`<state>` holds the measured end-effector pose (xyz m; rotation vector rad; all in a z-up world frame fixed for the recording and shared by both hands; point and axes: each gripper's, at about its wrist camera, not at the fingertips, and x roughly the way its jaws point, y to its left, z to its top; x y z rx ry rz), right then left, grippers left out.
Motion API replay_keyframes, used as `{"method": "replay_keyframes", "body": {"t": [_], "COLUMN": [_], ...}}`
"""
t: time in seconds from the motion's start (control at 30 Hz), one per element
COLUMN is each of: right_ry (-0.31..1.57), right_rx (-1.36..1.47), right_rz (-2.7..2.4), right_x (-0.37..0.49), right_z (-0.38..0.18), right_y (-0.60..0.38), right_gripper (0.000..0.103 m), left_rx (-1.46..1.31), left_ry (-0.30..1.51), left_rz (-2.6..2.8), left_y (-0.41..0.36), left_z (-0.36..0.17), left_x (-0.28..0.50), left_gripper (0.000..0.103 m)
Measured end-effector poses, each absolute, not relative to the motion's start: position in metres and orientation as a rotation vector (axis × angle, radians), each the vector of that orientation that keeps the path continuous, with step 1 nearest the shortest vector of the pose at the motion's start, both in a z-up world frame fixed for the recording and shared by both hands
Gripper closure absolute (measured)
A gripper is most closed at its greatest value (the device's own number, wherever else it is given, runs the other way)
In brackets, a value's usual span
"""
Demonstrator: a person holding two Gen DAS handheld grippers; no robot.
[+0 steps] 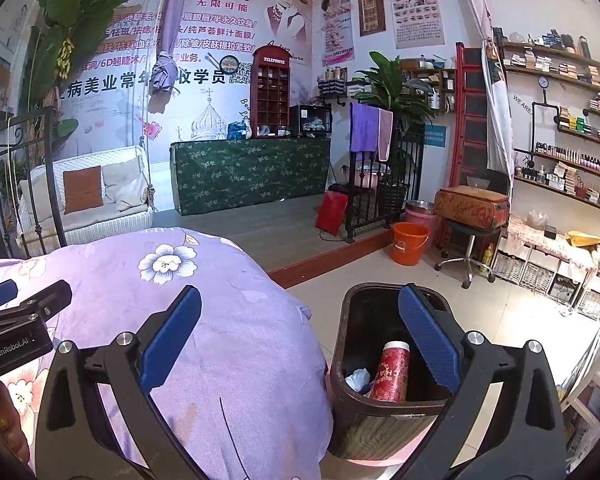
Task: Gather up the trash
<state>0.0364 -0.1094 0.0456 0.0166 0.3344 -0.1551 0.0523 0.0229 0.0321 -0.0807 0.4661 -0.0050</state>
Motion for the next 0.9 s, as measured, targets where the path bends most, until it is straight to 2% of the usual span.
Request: {"method": "replay_keyframes", "body": {"t": [0.9], "right_ry": [0.349], "right_rx": [0.033], "right_rz": [-0.172], "right_x": [0.0374], "right_z": [0.0433], "right_y": [-0.1115], "right_gripper": [0.006], "left_rx": [-0.082], "left_ry": [0.471], "left_rz": [-0.009], "left_y": [0.0228], "left_z": [0.0301], "left_x": [0.0504], "left_gripper": [0.006]}}
